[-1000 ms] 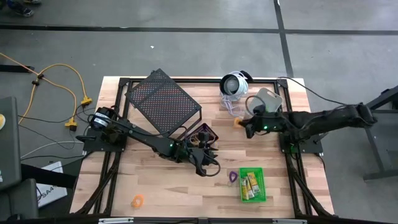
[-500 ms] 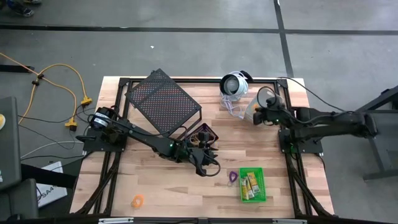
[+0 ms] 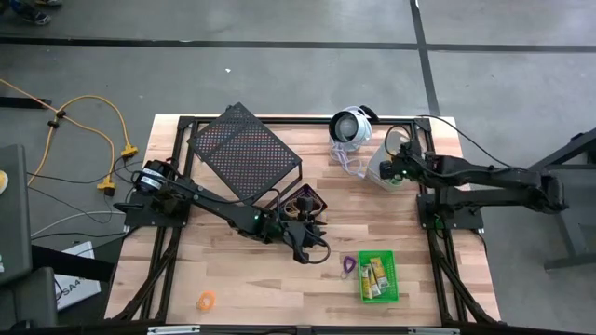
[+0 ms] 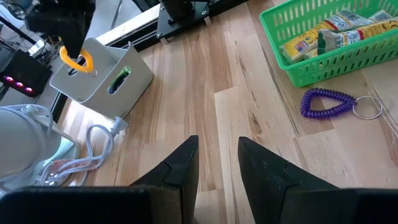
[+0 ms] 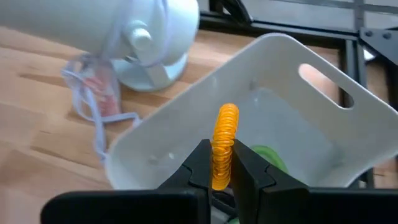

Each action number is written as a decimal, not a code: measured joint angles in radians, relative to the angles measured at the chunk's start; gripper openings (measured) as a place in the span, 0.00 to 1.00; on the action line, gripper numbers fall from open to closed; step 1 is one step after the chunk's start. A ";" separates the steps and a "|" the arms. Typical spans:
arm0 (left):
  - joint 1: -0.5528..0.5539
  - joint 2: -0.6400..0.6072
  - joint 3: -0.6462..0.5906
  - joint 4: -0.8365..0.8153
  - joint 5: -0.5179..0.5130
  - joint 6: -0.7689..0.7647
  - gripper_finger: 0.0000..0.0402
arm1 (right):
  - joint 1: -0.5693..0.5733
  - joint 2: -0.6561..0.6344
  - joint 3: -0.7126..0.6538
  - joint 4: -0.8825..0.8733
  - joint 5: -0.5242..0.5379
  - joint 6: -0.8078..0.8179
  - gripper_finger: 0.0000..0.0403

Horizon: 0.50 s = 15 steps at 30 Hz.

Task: Pick & Place Office Desk Supplies
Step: Put the right orange spring keychain into the white bin

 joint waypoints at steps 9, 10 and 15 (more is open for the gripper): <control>0.000 0.000 0.000 0.000 0.000 -0.012 0.27 | -0.060 0.134 0.000 0.042 0.019 -0.008 0.06; 0.000 0.000 0.000 0.000 0.000 -0.014 0.27 | -0.063 0.145 0.000 0.054 0.014 -0.010 0.06; 0.000 0.000 0.000 0.000 0.000 -0.015 0.27 | -0.068 0.192 0.000 0.119 -0.026 -0.039 0.08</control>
